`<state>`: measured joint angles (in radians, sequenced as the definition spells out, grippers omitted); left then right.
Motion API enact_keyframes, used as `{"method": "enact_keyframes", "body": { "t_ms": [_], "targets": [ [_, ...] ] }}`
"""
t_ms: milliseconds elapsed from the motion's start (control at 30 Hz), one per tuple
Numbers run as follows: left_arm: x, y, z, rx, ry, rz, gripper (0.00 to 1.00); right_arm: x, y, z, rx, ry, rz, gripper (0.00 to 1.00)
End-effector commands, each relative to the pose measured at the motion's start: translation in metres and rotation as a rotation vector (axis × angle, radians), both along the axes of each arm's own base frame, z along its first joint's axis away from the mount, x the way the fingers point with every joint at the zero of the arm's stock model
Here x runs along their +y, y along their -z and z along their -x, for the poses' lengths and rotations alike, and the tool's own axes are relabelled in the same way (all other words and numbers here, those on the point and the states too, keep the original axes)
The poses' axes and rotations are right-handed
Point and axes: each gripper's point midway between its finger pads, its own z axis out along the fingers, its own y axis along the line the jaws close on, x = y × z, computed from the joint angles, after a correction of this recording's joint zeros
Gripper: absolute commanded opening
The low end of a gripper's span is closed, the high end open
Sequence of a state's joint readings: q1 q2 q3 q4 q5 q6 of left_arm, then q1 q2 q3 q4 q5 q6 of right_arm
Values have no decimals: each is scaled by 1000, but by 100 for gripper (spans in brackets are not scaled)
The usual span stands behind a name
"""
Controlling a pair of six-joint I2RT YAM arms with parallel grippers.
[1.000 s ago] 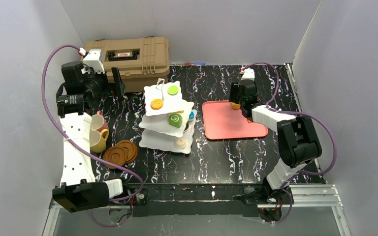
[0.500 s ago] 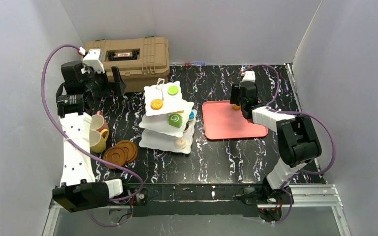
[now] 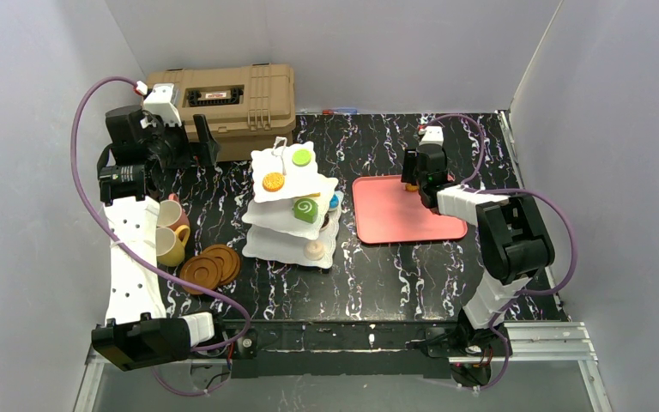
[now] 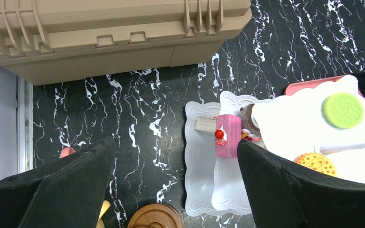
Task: Serve the afternoon tea
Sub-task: Pick up the desert from the tray.
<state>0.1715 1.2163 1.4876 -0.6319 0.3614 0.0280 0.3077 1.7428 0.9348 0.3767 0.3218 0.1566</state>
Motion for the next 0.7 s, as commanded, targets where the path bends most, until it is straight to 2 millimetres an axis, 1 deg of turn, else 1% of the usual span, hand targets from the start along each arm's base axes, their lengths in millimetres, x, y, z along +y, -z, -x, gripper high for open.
{"method": "enact_keyframes", "body": {
  "t_ms": [0, 67, 200, 333, 400, 467, 533, 633, 667],
  "targets": [
    [-3, -8, 2, -24, 16, 16, 98, 4, -13, -14, -60, -9, -19, 55],
    [-3, -6, 3, -21, 17, 15, 98, 5, -14, -14, -66, -16, -18, 48],
    [-4, -5, 3, -20, 23, 16, 98, 7, -25, -14, -87, -32, -24, 32],
    [-6, -6, 3, -22, 34, 20, 98, 11, -45, -10, -120, -55, -52, 19],
    [-6, -7, 3, -22, 35, 21, 98, 14, -56, -7, -138, -65, -59, 15],
    [-6, -7, 3, -23, 34, 19, 98, 19, -72, -2, -155, -74, -68, 14],
    [-5, -7, 3, -22, 31, 20, 98, 33, -94, 7, -187, -106, -75, 13],
    [-6, -6, 3, -19, 35, 23, 98, 64, -140, 24, -240, -176, -94, 12],
    [-7, -6, 3, -19, 37, 23, 98, 75, -152, 32, -236, -198, -85, 12]
  ]
}}
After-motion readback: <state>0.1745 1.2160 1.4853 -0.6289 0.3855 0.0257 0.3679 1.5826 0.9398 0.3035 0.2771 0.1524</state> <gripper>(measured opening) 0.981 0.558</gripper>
